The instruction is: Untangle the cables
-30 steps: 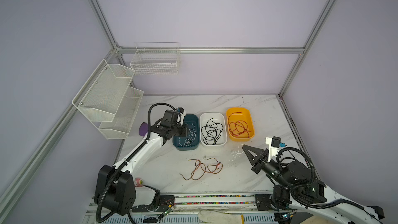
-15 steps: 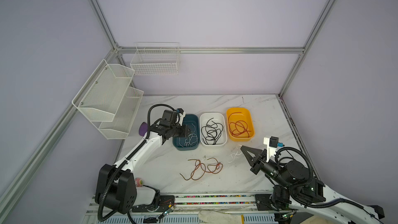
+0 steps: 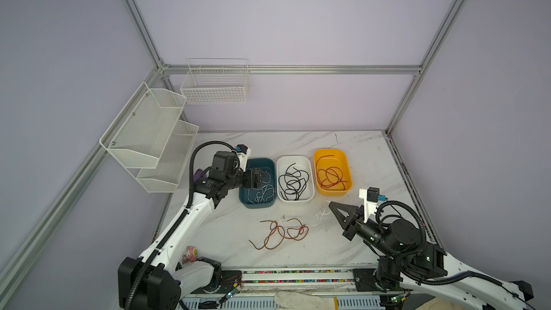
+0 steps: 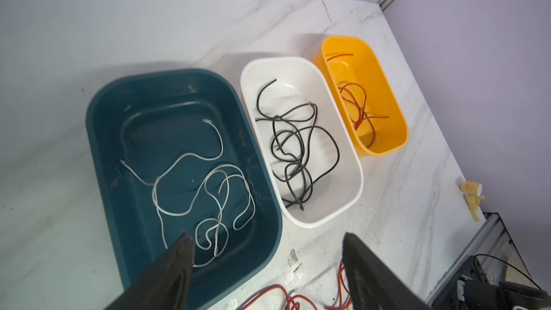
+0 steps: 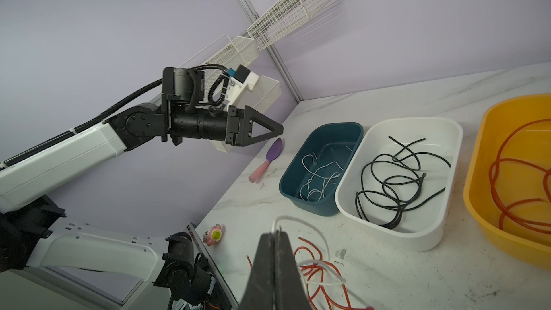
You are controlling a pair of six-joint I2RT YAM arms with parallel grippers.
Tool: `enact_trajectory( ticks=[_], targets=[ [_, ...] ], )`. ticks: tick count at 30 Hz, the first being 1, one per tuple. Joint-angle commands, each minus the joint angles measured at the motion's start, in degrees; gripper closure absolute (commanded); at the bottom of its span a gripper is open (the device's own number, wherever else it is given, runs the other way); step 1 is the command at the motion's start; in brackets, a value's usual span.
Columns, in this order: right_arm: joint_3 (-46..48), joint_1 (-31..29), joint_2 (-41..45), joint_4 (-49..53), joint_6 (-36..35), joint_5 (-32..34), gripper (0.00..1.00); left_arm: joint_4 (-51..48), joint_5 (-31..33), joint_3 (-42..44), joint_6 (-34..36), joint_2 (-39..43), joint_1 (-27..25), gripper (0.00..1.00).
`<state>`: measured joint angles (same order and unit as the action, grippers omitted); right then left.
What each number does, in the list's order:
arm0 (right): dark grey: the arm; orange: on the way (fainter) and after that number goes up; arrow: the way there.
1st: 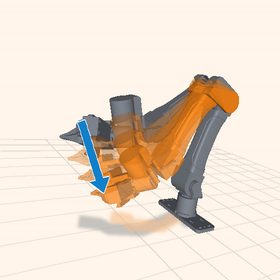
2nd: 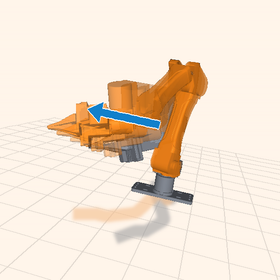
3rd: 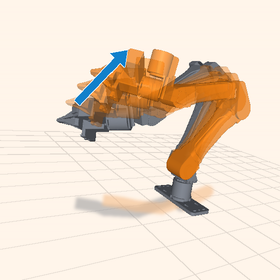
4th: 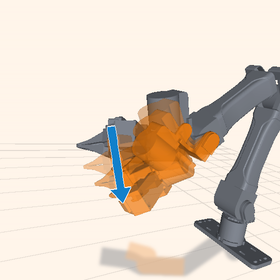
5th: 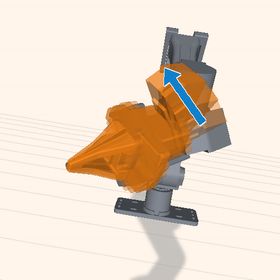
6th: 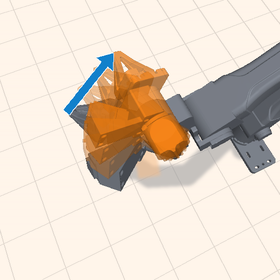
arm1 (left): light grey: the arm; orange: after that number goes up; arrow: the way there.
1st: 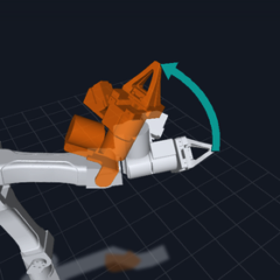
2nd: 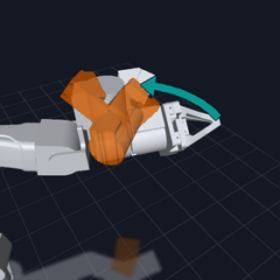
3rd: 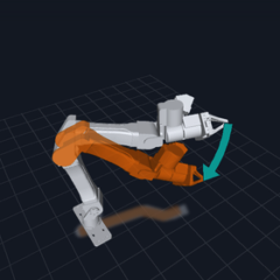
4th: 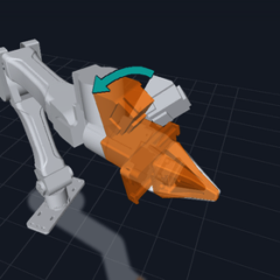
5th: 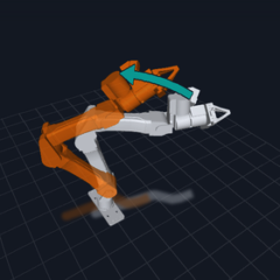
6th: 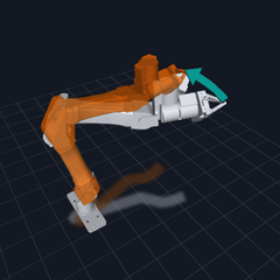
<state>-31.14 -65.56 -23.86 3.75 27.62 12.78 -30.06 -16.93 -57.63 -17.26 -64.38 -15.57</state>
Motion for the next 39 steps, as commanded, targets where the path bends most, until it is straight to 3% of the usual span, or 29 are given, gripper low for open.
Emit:
enact_trajectory(
  ticks=[1, 6, 17, 28, 39],
  targets=[
    [-2.0, 0.2, -1.1, -0.8, -0.1, -0.3, 1.00, 1.3, 4.3, 2.9, 0.9, 5.9, 0.3, 0.12],
    [-3.6, 0.2, -4.2, -0.9, -1.1, 0.4, 1.00, 0.0, 12.6, 6.6, -0.6, 15.8, 0.2, 0.00],
    [-7.3, 0.2, -20.3, -10.5, -4.5, -1.0, 1.00, 1.5, 29.9, 20.4, -0.1, 33.5, 0.2, 0.00],
    [-21.0, 0.6, -39.5, -11.7, -7.2, -1.0, 1.00, 3.5, 29.3, 22.3, -0.5, 34.9, 0.2, 0.00],
    [-30.0, 3.9, -50.9, -11.6, -6.3, -5.0, 1.00, 3.2, 30.9, 22.8, -0.5, 36.0, -0.5, 0.00]
  ],
)
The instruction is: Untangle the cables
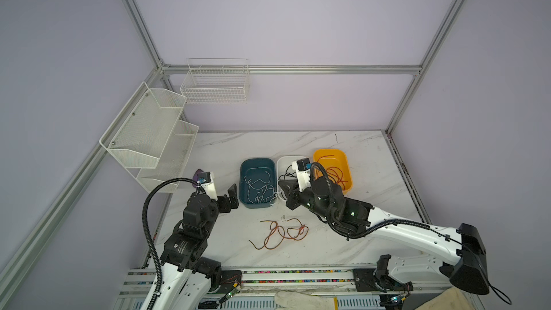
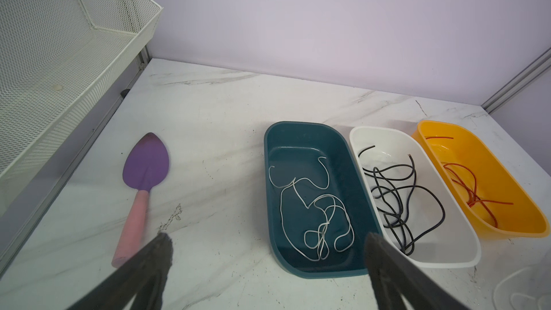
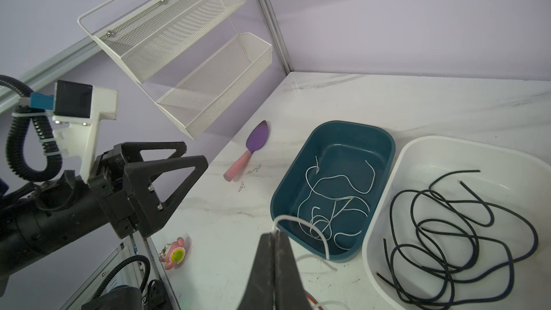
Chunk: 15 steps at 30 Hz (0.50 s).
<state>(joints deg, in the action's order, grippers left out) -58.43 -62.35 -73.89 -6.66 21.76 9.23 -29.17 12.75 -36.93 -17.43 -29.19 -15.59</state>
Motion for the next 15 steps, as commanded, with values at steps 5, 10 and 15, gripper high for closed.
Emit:
enact_trajectory(
  ticks=[5, 10, 15],
  targets=[
    [-6.5, 2.6, -5.5, -1.3, 0.0, -2.8, 1.00, 2.4, 2.4, 2.6, -0.3, 1.7, -1.1, 0.00],
    [-9.5, 5.1, -10.8, -1.3, 0.5, -5.7, 1.00, 2.4, 3.0, 2.6, -0.2, 1.9, -1.3, 0.00],
    [-12.7, 7.2, -16.4, -2.0, 0.6, -9.6, 1.00, 2.5, 3.1, 2.9, -0.3, 2.4, -1.5, 0.00]
  ],
)
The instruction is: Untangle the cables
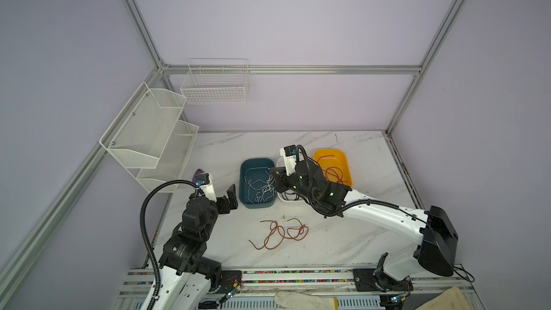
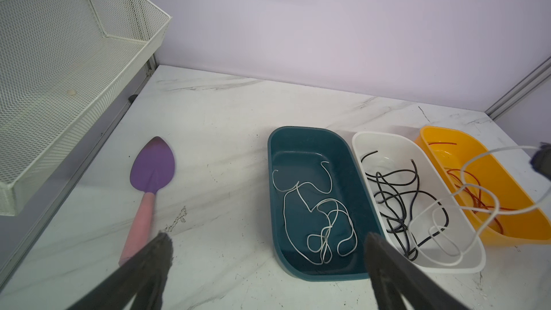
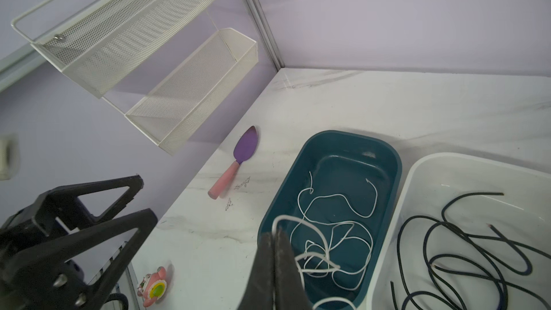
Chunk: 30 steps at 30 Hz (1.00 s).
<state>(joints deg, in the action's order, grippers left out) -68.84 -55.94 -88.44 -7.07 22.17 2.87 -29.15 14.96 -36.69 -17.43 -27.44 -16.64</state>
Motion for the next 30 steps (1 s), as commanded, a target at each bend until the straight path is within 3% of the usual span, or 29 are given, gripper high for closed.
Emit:
enact_trajectory(
  ticks=[1, 15, 30],
  targets=[
    [-3.2, 0.9, -3.3, -1.5, 0.1, -4.2, 1.00, 2.6, 0.8, 2.7, -0.4, 0.6, -0.4, 0.00],
    [-13.1, 3.6, -20.4, 0.9, -0.1, -8.7, 1.00, 2.5, 0.8, 2.8, -0.5, 0.6, -0.5, 0.00],
    [-19.0, 4.5, -30.4, 3.4, -1.6, -8.8, 1.00, 2.8, 0.4, 3.0, -0.3, 0.3, -0.5, 0.00]
  ],
)
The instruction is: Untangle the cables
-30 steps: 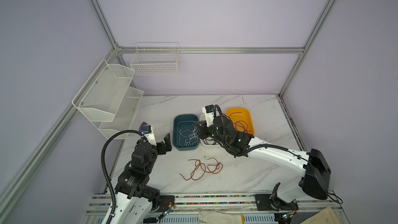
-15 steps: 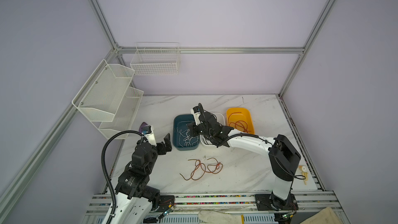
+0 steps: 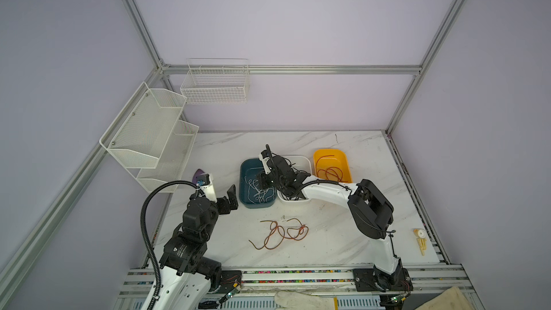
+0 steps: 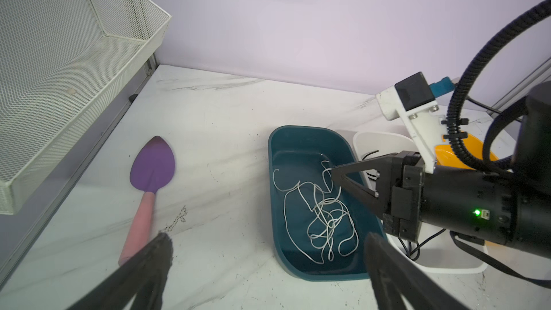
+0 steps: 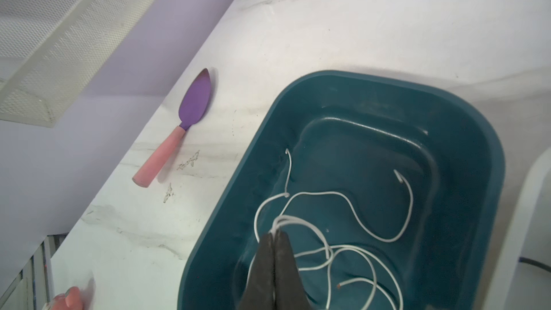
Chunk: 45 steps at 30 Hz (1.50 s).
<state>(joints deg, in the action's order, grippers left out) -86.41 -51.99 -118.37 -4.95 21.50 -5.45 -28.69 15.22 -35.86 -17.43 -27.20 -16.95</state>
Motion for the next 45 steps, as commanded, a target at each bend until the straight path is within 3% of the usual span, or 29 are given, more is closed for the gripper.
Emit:
enact_trajectory(
  ticks=[1, 11, 15, 21, 34, 41, 45],
  targets=[
    [-1.5, 0.6, -0.7, 1.3, -0.9, -0.7, 0.99, 2.4, 0.2, 2.2, -0.2, 0.0, -0.2, 0.00],
    [-1.6, 0.7, 1.4, 2.6, -1.4, 0.0, 0.78, 2.7, -0.2, 2.5, -0.2, -0.1, -0.2, 0.00],
    [-1.5, 0.7, 2.8, 3.6, -1.8, 0.0, 0.74, 2.7, -0.3, 2.5, -0.1, -0.2, -0.2, 0.00],
    [2.7, 0.7, 10.1, 3.4, -2.8, 0.4, 0.66, 2.7, -0.4, 2.5, -0.1, -0.2, -0.2, 0.00],
    [22.8, 0.7, 32.4, 5.2, -3.3, 6.9, 0.54, 2.7, -1.5, 2.6, 0.0, -0.6, -0.2, 0.00],
    [34.1, 0.6, 44.5, 6.6, -0.5, 6.8, 0.49, 2.7, -2.1, 2.6, 0.0, -1.3, -0.2, 0.00],
    [40.7, 0.5, 50.8, 7.5, 0.8, 5.2, 0.40, 2.7, -2.3, 2.6, 0.0, -1.5, -0.3, 0.00]
  ],
)
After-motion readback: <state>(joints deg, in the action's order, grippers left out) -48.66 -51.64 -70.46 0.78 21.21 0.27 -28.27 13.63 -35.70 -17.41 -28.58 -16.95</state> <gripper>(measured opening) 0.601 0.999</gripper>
